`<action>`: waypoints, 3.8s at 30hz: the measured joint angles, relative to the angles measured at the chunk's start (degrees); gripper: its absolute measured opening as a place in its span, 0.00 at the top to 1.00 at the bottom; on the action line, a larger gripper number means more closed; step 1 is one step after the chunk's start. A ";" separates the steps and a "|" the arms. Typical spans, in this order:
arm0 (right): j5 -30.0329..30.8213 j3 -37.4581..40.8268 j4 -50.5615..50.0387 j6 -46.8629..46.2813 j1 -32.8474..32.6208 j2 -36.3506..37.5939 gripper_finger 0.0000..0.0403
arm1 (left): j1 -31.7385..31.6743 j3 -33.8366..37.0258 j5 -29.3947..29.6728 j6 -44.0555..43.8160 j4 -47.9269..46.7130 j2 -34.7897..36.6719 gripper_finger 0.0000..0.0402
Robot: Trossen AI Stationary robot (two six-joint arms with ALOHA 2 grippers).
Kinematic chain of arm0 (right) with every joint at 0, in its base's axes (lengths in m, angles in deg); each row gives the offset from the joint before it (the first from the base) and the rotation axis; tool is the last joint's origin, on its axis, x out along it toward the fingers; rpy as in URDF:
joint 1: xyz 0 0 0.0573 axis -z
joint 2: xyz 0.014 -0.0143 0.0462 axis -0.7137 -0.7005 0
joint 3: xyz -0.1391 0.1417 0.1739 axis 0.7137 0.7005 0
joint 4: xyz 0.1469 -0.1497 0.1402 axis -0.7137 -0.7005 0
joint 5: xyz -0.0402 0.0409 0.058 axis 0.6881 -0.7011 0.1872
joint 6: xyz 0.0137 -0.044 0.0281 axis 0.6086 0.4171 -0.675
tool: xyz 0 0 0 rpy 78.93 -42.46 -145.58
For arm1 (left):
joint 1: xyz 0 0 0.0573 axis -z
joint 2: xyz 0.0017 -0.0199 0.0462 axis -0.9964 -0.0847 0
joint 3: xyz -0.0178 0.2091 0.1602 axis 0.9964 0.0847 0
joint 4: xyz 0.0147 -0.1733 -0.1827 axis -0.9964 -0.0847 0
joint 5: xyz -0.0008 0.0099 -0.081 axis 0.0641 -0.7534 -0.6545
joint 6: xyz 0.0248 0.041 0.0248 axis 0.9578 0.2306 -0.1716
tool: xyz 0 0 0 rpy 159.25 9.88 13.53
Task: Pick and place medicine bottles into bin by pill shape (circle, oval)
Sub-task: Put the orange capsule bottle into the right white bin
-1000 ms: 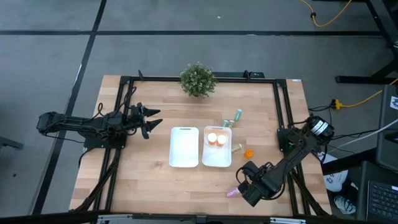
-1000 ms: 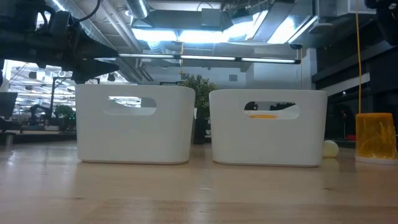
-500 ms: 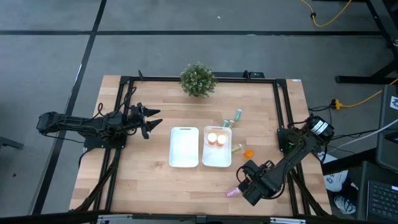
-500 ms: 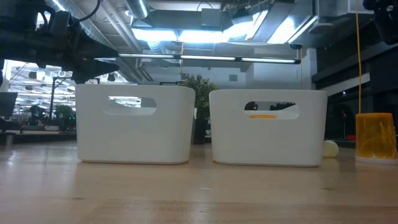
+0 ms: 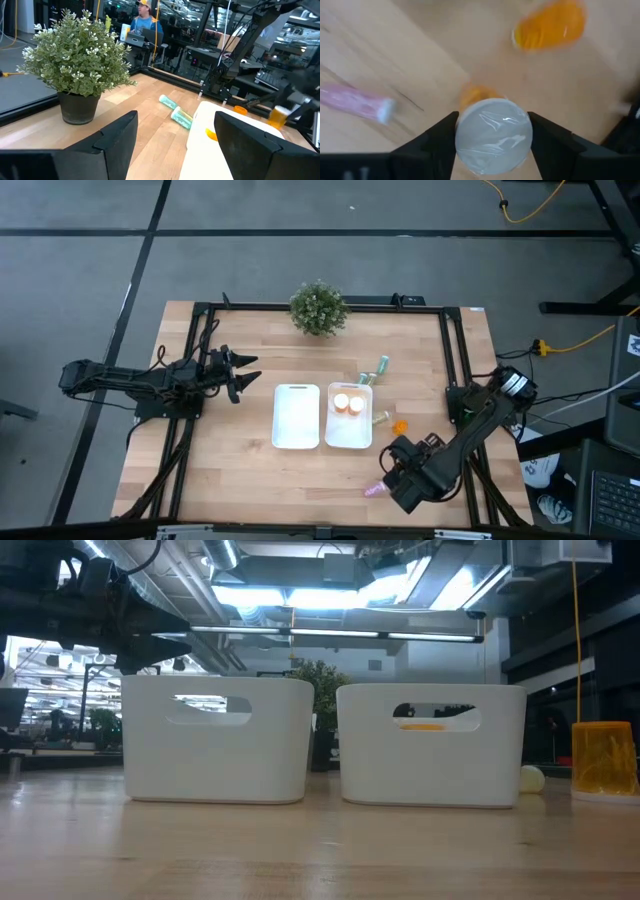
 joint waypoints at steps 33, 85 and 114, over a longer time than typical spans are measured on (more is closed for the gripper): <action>3.00 1.68 27.33 58.20 27.09 -0.08 0.47 | 0.00 -0.02 -0.01 -0.01 0.00 0.00 0.36; 14.72 -4.92 1.35 34.07 11.36 2.79 0.39 | 0.00 -0.01 -0.01 0.00 0.01 0.00 0.36; 31.87 39.09 29.69 -15.73 -16.40 12.83 0.39 | 0.00 -0.02 -0.01 0.00 0.00 -0.01 0.36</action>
